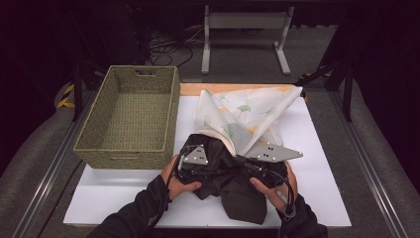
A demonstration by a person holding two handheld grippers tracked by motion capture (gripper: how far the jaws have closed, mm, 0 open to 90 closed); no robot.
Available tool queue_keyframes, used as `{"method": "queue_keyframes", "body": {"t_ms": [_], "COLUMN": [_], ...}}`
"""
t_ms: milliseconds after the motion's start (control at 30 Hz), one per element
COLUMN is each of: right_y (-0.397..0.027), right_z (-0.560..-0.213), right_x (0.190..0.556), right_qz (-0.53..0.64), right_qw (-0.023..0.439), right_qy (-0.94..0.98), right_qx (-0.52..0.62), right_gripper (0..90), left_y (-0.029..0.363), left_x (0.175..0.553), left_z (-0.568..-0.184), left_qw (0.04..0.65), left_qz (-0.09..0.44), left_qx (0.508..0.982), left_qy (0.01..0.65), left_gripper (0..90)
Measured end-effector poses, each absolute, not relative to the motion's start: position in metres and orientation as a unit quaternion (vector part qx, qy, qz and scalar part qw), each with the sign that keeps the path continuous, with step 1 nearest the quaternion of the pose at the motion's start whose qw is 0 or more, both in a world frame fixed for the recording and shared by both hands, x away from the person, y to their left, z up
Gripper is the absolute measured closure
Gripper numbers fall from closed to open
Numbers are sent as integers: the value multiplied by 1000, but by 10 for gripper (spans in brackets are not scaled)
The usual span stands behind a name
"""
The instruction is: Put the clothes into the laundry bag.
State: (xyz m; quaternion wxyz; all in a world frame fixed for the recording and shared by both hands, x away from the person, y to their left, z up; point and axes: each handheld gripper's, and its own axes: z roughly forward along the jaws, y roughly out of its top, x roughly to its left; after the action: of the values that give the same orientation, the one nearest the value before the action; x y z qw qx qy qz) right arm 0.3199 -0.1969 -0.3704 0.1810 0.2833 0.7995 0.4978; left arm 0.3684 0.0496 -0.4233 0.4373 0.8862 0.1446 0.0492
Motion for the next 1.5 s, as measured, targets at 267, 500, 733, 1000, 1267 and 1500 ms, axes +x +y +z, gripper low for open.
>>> {"method": "queue_keyframes", "body": {"t_ms": [267,500,733,1000,1267,1500], "right_y": [-174,-189,-198,-194,-188,-168], "right_z": [-379,-398,-402,-404,-410,-383], "right_x": [309,314,316,316,322,322], "right_qz": [475,427,410,402,399,445], "right_qw": [139,140,155,161,155,164], "right_qy": [833,851,853,858,860,843], "right_qx": [248,272,284,277,278,253], "right_gripper": [899,899,898,898,898,899], "left_y": [34,53,75,50,31,54], "left_x": [375,372,350,353,364,353], "left_z": [-436,-429,-412,-454,-462,-434], "left_qw": [486,513,466,373,374,432], "left_qz": [96,89,113,71,149,136], "left_qx": [836,823,854,907,887,863], "left_qy": [235,224,203,181,226,222], "left_gripper": [829,602,142,13,333,695]}}
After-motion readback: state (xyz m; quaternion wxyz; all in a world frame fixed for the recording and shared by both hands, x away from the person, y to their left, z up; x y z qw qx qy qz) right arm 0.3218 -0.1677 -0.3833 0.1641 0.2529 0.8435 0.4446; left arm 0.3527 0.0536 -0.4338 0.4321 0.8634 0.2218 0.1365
